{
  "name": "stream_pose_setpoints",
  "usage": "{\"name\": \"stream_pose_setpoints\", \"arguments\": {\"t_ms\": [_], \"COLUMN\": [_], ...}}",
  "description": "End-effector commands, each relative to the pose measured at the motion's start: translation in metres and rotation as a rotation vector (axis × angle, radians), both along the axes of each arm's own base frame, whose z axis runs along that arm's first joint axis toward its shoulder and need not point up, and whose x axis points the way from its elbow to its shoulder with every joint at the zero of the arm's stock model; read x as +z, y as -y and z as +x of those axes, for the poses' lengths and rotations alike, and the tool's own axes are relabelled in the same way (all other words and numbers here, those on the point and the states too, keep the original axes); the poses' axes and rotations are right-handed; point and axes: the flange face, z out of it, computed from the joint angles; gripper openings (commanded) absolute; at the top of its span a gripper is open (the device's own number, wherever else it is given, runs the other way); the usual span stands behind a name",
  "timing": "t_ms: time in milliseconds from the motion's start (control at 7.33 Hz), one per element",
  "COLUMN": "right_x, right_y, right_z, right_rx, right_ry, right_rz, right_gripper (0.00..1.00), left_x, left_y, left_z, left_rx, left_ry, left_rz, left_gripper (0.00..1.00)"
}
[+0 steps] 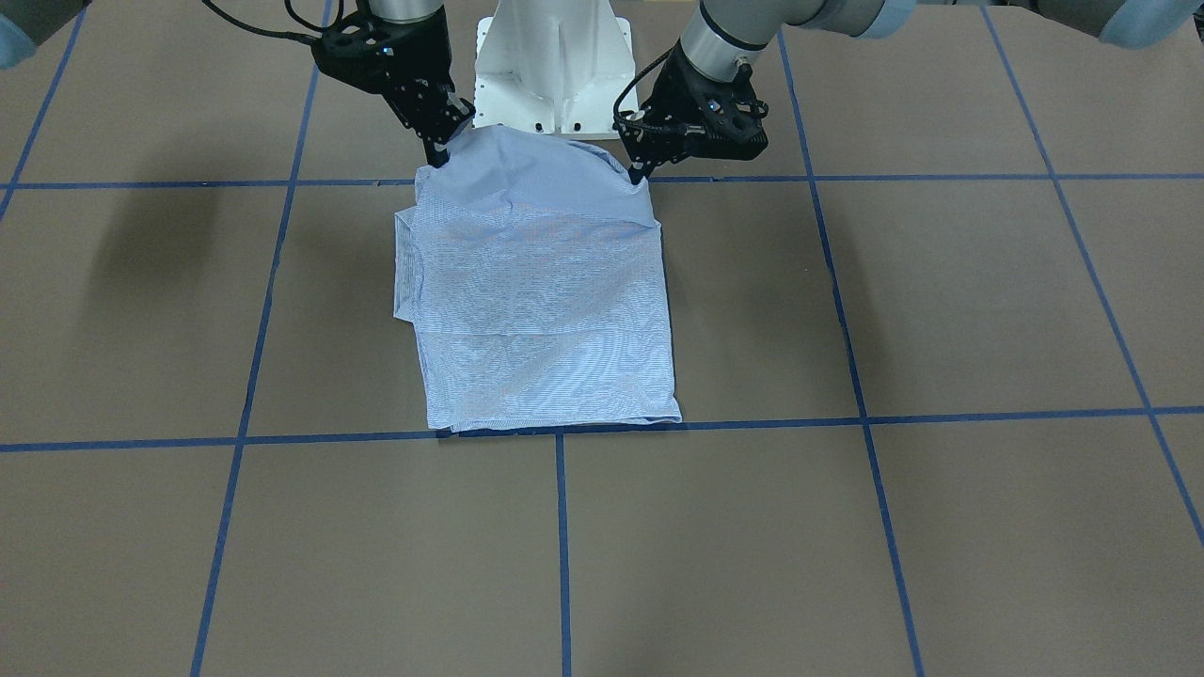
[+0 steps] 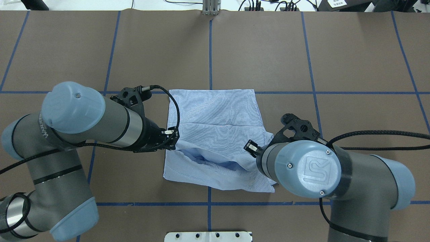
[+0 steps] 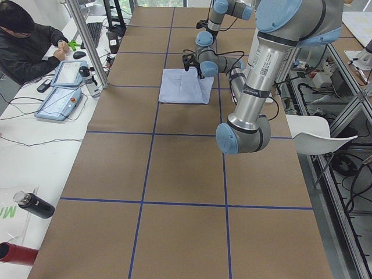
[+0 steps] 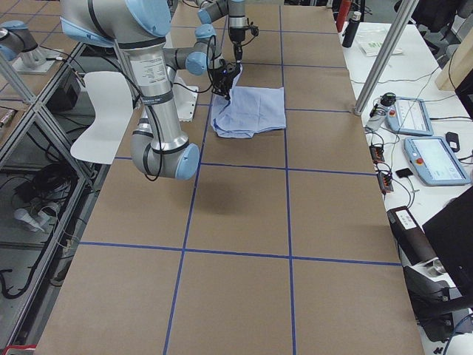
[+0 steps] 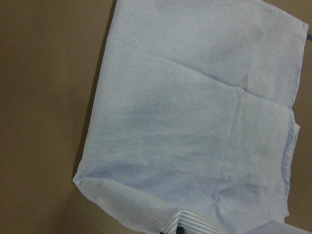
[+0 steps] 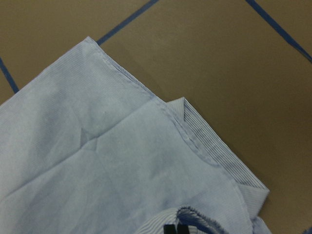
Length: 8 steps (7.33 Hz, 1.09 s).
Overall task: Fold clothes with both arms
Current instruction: 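Lift the near edge with both grippers and fold it away from the robot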
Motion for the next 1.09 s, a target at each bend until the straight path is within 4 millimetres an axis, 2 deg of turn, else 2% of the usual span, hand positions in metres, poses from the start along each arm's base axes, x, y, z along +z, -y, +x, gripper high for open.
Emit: {"name": "stream_pose_setpoints", "arguments": {"t_ms": [0,136,273,409,545,682,818,955], "right_x": [0.008,0.009,0.012,0.023,0.037,0.037,0.037,0.037], "right_y": [0.040,0.056,0.075,0.094,0.108,0.124,0.135,0.142], "right_z": [-0.011,-0.020,-0.029,-0.040,-0.055,-0.049,-0.040,-0.035], "right_rx": [0.021,0.030,0.023,0.041,0.049,0.064,0.073,0.069], "right_ry": [-0.019,-0.043,-0.070,-0.051,-0.027,-0.017,-0.021,-0.031], "right_rz": [0.041,0.044,0.065,0.079,0.097,0.110,0.116,0.133], "right_gripper": [0.00,0.00,0.00,0.00,0.00,0.00,0.00,0.00], "left_x": [0.008,0.016,0.021,0.029,0.025,0.016,0.011,0.016], "left_y": [0.051,0.064,0.074,0.086,0.098,0.111,0.119,0.125], "left_z": [0.020,0.027,0.025,0.032,0.051,0.055,0.048,0.049], "left_rx": [-0.098,-0.108,-0.110,-0.127,-0.120,-0.124,-0.131,-0.129], "left_ry": [0.080,0.110,0.126,0.160,0.179,0.182,0.181,0.194], "left_rz": [0.057,0.069,0.088,0.107,0.121,0.135,0.152,0.159], "left_gripper": [0.00,0.00,0.00,0.00,0.00,0.00,0.00,0.00]}}
